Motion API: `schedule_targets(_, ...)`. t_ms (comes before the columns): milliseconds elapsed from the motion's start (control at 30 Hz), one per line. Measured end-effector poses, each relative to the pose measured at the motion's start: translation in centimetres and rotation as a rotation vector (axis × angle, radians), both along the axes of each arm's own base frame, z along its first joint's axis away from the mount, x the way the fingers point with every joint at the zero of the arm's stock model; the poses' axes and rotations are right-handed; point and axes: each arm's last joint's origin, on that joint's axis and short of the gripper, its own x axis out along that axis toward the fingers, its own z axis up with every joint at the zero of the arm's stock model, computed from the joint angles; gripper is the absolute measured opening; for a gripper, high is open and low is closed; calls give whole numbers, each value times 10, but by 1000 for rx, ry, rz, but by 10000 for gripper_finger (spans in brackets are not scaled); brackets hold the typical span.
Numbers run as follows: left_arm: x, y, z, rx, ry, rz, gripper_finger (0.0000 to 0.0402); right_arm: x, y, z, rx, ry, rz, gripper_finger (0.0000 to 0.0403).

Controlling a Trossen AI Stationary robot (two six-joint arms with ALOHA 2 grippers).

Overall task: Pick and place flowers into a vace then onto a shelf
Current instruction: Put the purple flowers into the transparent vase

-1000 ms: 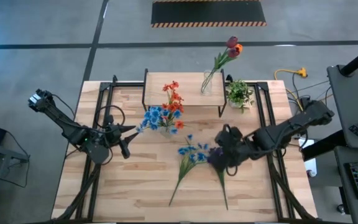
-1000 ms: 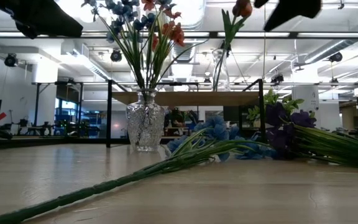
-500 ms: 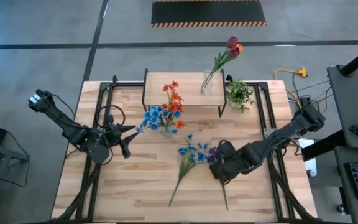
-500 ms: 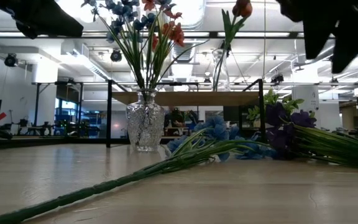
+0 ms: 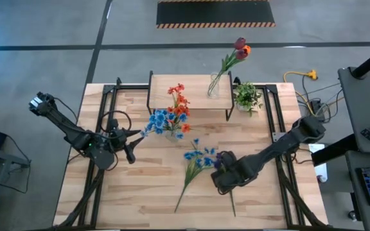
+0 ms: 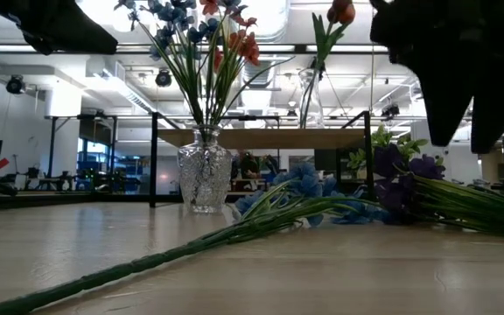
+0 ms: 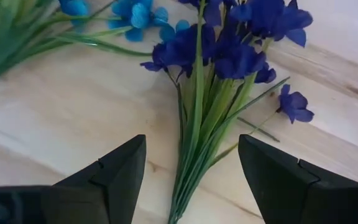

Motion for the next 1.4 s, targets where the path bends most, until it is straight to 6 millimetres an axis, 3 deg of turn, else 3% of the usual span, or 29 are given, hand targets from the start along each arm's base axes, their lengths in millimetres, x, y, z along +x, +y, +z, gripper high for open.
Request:
schedule_targets(367, 0, 0, 0, -4, -4, 1, 125, 12, -13, -32, 15, 125, -55, 246)
schedule_targets(833, 0, 0, 1, -13, -11, 1, 125, 3, -22, -55, 106, 60, -55, 230)
schedule_targets(1000, 0, 0, 0, -10, -8, 2, 125, 0, -24, -54, 109, 49, -33, 195)
schedule_targets(1400, 0, 0, 0, -8, -7, 4, 125, -14, -33, -30, 62, -38, -10, 50)
